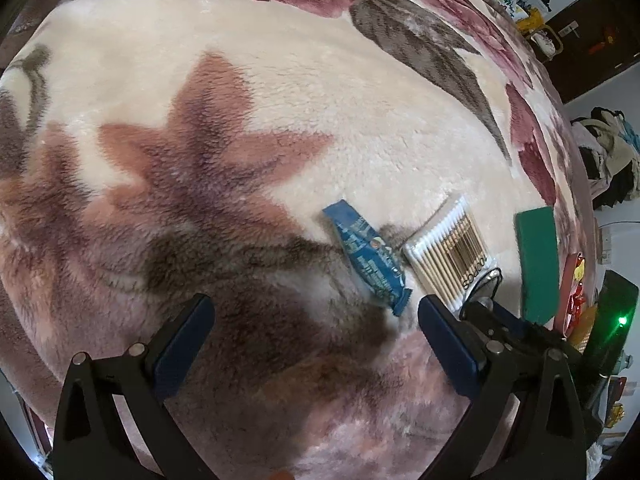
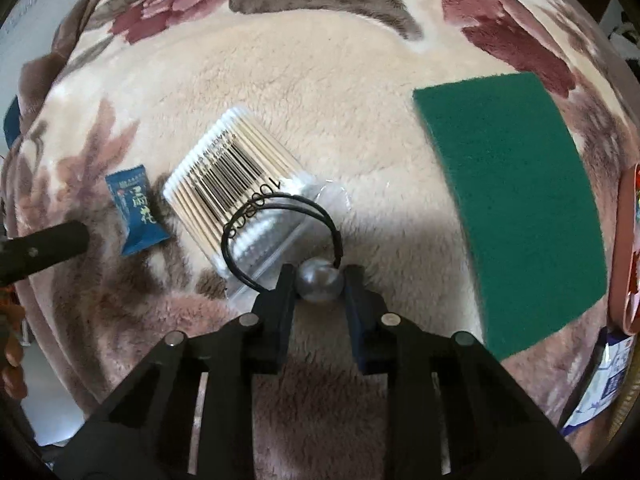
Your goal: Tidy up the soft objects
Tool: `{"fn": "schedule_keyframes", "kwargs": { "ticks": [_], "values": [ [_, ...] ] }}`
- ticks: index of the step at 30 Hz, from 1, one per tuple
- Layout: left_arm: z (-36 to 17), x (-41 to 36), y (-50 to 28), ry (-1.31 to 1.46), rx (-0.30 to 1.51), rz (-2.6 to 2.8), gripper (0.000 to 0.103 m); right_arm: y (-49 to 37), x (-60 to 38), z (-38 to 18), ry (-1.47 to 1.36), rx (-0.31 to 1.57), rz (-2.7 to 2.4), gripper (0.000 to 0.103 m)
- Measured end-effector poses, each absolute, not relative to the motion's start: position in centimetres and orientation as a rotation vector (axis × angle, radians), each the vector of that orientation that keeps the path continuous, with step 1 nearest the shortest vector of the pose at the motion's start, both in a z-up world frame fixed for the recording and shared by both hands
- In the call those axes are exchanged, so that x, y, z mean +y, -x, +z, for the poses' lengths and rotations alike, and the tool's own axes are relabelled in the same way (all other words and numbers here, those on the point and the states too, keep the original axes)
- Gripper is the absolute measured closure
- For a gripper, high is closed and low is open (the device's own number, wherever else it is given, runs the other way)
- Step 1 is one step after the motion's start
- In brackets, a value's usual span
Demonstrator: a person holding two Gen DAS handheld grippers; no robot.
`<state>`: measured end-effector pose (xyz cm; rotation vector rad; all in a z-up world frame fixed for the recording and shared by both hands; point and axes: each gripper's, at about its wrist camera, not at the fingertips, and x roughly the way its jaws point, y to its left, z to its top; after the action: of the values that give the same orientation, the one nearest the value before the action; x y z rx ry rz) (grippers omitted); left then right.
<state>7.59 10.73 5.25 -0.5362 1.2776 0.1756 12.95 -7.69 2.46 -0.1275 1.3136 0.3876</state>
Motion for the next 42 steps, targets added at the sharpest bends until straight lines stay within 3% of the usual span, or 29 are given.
{"fn": "schedule_keyframes", "kwargs": {
  "ticks": [3, 12, 14, 16, 22, 42],
  "values": [
    [5.1, 10.3, -8.1, 0.530, 1.276, 0.172, 0.004, -12.9, -8.8, 3.0, 0.080, 1.310, 0.395, 0.079],
    [3.5, 7.7, -11.0, 0.473, 1.302, 0.192, 0.025, -12.5, -12.2, 4.2, 0.026, 1.292, 0.352, 0.078],
    [3.1, 7.0, -11.4, 0.443, 1.324, 0.188, 0.056, -12.6, -12.3, 4.0, 0.019, 1.295, 0.350, 0.078],
    [2.8, 6.7, -11.5, 0.422, 1.332, 0.188, 0.068, -12.7, -12.3, 3.7, 0.014, 1.302, 0.349, 0.078],
    [3.6, 8.0, -10.4, 0.448, 1.308, 0.174, 0.074, -13.2, -12.3, 3.7, 0.013, 1.302, 0.359, 0.078],
    [9.1, 6.6, -3.5, 0.371, 1.252, 0.158, 0.075, -8.5, -13.6, 8.7, -0.009, 1.208, 0.361, 0.078]
  ]
}}
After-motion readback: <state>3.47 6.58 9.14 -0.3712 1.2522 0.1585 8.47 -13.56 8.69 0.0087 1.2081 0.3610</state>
